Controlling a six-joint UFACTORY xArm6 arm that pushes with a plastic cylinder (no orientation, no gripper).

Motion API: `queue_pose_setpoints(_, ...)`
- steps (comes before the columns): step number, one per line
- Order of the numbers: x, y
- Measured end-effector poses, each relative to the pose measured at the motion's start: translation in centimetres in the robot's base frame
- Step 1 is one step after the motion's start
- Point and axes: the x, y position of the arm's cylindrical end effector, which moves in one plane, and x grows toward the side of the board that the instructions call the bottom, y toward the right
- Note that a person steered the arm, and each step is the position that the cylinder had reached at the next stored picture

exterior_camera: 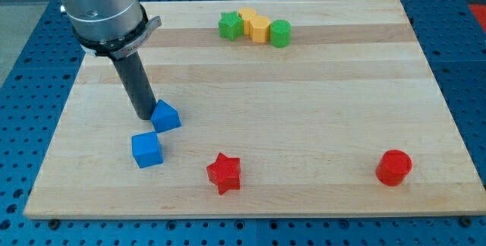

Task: Move the blue cube into the blue triangle

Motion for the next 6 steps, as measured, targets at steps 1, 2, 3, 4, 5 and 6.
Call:
queue_pose_setpoints(1,2.7,-4.9)
queue_pose_setpoints(2,3.5,-6.6)
queue_pose_setpoints(3,8.2,-5.4)
queue_pose_setpoints(4,11.6,-4.4)
queue_pose_setpoints(5,12.5,-0.4)
queue_pose_setpoints(6,8.6,1.2)
